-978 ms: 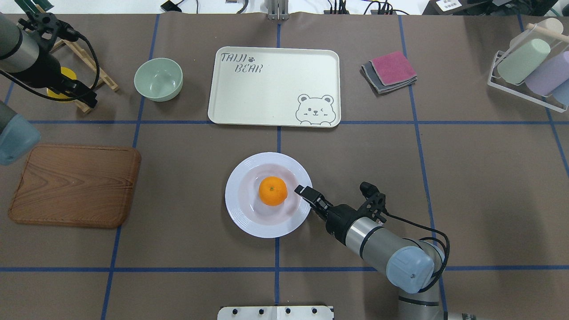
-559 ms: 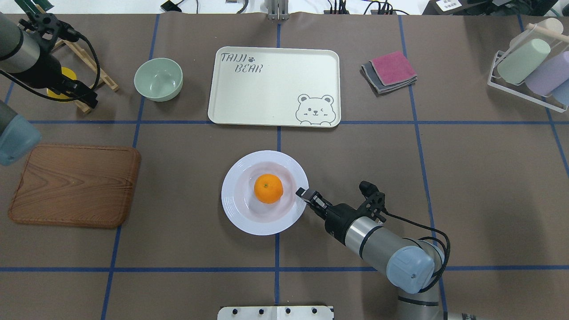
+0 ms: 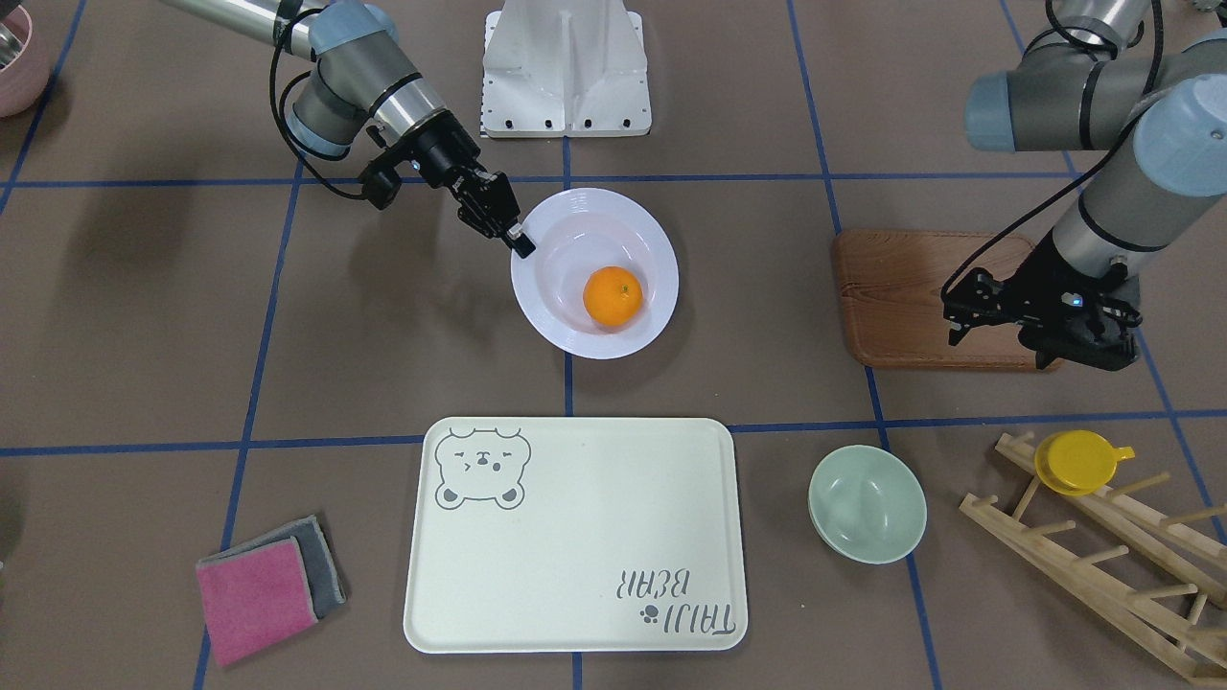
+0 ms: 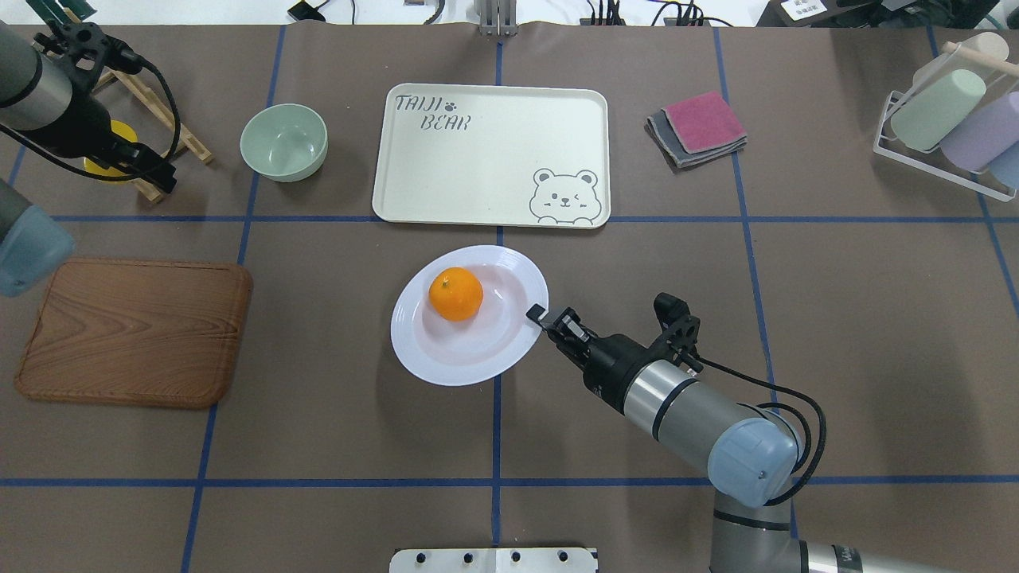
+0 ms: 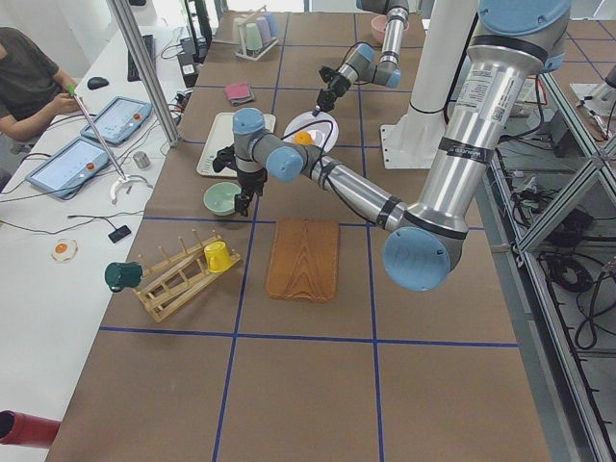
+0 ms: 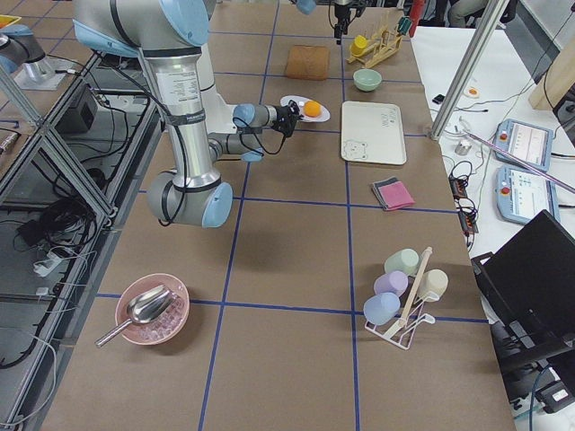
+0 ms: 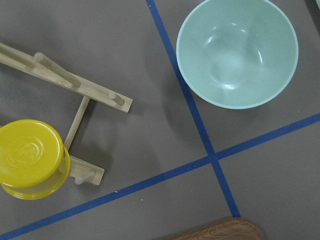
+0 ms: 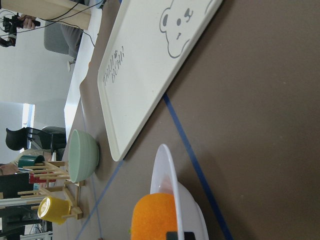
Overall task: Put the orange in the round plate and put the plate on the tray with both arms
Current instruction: 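Slide the plate with the right gripper onto the cream bear tray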
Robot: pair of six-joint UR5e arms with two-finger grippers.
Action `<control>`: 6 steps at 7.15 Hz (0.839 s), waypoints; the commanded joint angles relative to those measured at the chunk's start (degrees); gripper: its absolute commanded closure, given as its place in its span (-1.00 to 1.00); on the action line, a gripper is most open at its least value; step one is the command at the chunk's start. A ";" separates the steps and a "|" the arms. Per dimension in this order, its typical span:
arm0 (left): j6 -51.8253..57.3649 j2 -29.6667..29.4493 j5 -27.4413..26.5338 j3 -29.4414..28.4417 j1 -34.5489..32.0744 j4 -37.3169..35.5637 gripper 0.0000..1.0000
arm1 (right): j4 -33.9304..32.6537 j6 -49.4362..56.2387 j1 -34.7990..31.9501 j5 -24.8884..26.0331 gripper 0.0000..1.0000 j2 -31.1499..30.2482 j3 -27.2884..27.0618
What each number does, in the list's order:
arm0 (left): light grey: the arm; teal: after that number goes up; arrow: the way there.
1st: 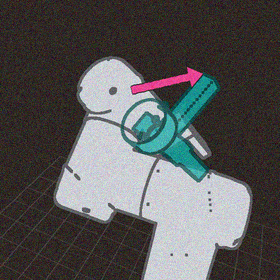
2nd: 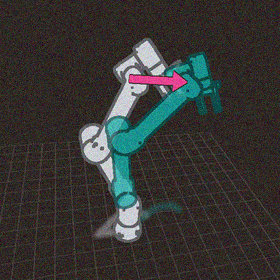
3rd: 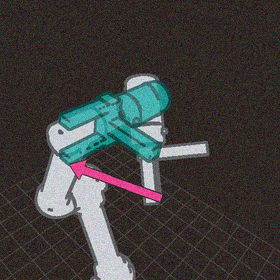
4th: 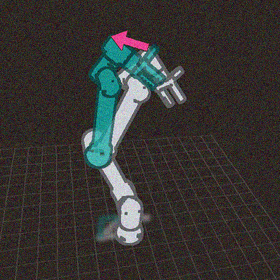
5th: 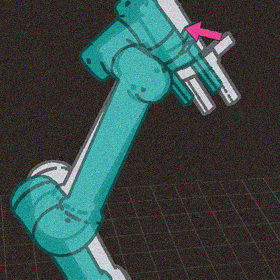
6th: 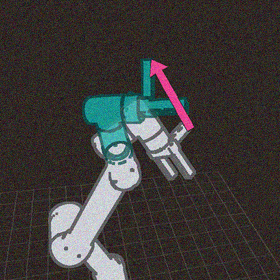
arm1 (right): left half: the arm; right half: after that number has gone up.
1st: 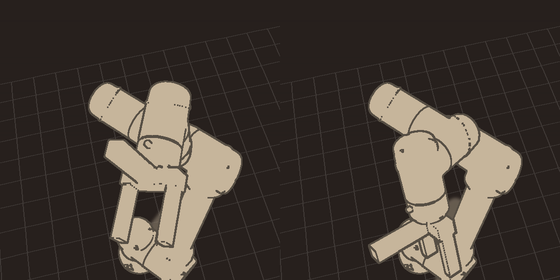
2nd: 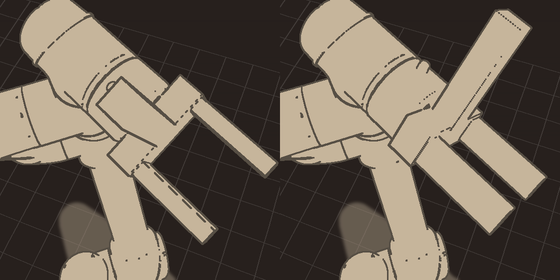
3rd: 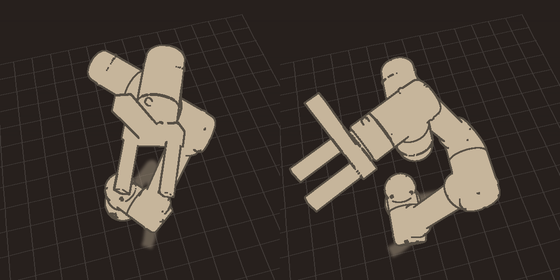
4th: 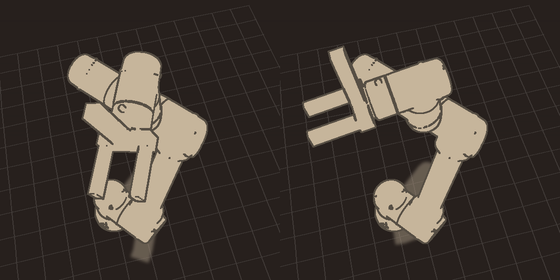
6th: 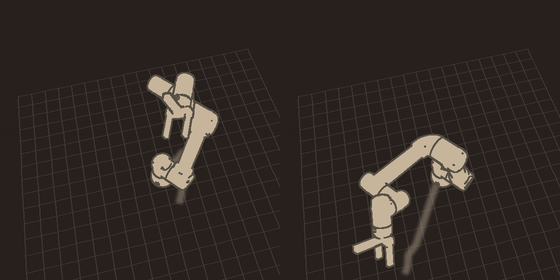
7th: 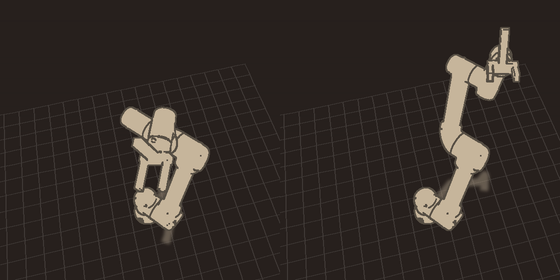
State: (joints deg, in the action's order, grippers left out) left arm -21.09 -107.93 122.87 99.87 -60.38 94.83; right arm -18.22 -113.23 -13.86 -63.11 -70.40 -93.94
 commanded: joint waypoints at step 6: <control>0.09 0.09 0.00 0.24 -0.09 -0.18 -0.98 | -0.41 -20.17 -13.91 7.96 1.00 17.20 23.50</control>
State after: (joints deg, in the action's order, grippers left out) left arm -21.04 -107.85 122.87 100.11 -60.47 94.73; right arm -18.59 -129.34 -27.05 -58.93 -56.57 -75.14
